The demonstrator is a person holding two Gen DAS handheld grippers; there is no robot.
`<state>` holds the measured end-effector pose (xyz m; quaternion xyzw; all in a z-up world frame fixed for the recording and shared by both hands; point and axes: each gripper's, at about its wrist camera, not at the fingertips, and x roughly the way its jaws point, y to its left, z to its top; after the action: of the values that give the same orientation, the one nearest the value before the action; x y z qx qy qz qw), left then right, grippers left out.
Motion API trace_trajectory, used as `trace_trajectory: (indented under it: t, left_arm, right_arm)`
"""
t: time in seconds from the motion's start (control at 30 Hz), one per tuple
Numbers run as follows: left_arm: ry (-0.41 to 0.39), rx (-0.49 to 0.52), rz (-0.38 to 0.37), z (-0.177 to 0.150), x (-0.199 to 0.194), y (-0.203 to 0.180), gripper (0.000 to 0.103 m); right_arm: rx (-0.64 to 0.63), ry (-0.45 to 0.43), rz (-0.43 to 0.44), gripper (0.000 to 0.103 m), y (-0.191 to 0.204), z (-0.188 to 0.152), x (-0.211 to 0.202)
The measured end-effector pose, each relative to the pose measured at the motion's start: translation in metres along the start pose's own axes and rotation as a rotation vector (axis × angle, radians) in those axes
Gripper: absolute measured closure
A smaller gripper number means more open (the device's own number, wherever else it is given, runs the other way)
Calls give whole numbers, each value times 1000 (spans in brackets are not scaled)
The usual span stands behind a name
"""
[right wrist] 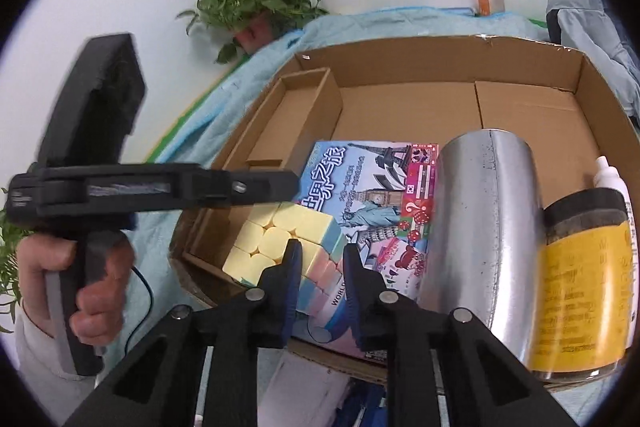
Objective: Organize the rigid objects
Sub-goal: 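Lower the cube into the box in front of the game box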
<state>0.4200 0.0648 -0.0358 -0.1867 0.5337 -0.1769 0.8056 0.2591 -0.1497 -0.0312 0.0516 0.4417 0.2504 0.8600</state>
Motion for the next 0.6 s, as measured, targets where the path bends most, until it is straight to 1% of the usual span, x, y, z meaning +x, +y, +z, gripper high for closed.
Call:
trace_trajectory:
  t: [0.07, 0.1, 0.13, 0.23, 0.33, 0.43, 0.5, 0.53, 0.57, 0.6]
  left_arm:
    - [13, -7, 47, -2, 8, 3, 88]
    - [21, -8, 55, -5, 12, 5, 92]
    - [21, -5, 54, -7, 13, 5, 93]
    - [32, 16, 73, -8, 12, 1, 94]
    - [27, 25, 81, -10, 10, 1, 94]
    - [-11, 40, 66, -13, -1, -3, 94]
    - [-15, 36, 41, -16, -8, -2, 94]
    - [-5, 38, 33, -17, -7, -2, 94]
    - [5, 42, 39, -19, -2, -1, 94]
    - [-1, 41, 48, -20, -1, -1, 92]
  right_arm:
    - [-4, -16, 4, 83, 1, -5, -1]
    - [-7, -21, 6, 83, 2, -7, -1]
    - [-16, -25, 7, 83, 3, -9, -2]
    - [-43, -24, 0, 83, 7, -9, -4]
    - [1, 21, 80, 82, -1, -3, -1]
    - [52, 45, 137, 82, -5, -5, 0]
    - [80, 72, 180, 81, -4, -9, 3]
    - [85, 78, 194, 80, -2, -10, 4]
    - [86, 76, 190, 80, 0, -11, 3]
    - [84, 71, 183, 80, 1, -12, 3]
